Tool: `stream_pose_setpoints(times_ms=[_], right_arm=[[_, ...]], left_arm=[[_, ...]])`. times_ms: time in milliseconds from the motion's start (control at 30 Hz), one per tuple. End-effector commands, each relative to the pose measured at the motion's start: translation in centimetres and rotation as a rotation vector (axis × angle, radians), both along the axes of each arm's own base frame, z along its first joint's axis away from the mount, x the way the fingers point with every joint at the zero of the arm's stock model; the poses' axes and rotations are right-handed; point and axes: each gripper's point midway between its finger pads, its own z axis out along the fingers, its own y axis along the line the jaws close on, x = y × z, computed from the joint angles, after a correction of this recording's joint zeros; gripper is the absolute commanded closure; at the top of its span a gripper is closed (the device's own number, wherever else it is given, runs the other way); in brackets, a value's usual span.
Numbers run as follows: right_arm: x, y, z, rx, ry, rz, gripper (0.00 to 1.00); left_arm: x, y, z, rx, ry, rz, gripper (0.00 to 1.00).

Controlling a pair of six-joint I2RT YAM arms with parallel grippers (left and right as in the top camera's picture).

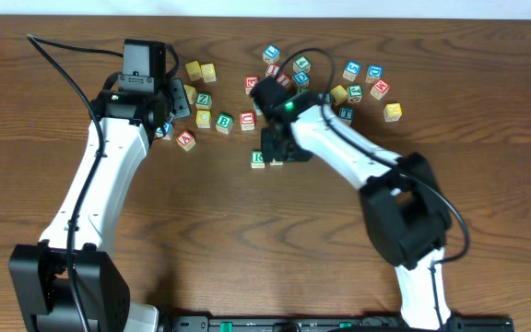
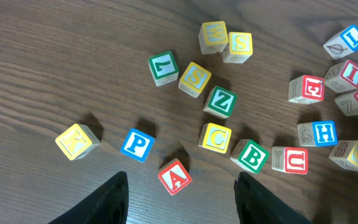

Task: Spell out ROBOT
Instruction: 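Place the yellow O block just right of the R block, then lower the left gripper onto the green B block and grasp it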

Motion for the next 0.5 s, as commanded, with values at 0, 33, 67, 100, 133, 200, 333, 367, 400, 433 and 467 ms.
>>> stream_pose_setpoints(times_ms=[0,33,67,100,133,200,333,367,400,433,467], right_arm=[[2.5,-2.0,7.3,0.078,-0.144,-0.036,0.48],[2.9,-2.7,8.4,0.089,-0.166,-0.051,0.46],[3.2,-3.4,9.4,0.098,-0.186,-0.062,0.46],[3.6,-4.2,10.4,0.106,-0.206,-0.078,0.45],[3.9,-4.9,11.0,0.108,-0.221,-0.081,0.45],[4.3,-6.3,12.0,0.107,-0.242,-0.092,0.45],[4.4,-9.2,12.3,0.072,-0.228,-0.124,0.44],[4.3,-9.8,12.1,0.063,-0.215,-0.132,0.44],[4.1,-10.3,11.9,0.056,-0.201,-0.14,0.44],[4.0,-10.6,11.9,0.047,-0.194,-0.143,0.44],[3.9,-10.8,11.8,0.038,-0.191,-0.139,0.44]], left_arm=[[0.3,-0.2,-0.2,-0.009,-0.001,0.0,0.46],[0.5,-0.5,0.0,-0.023,-0.011,-0.011,0.47],[0.7,-0.9,0.3,-0.038,-0.02,-0.023,0.47],[0.9,-1.2,0.5,-0.045,-0.027,-0.031,0.47],[1.3,-1.6,0.8,-0.046,-0.034,-0.04,0.47],[2.0,-2.5,0.7,-0.045,-0.032,-0.061,0.47],[3.8,-5.9,-0.7,0.01,0.054,-0.192,0.46],[4.1,-6.5,-1.1,0.02,0.073,-0.215,0.47],[4.4,-7.6,-2.4,0.033,0.117,-0.246,0.47],[4.6,-8.1,-3.3,0.035,0.137,-0.255,0.46],[4.6,-8.5,-4.1,0.037,0.152,-0.262,0.46]])
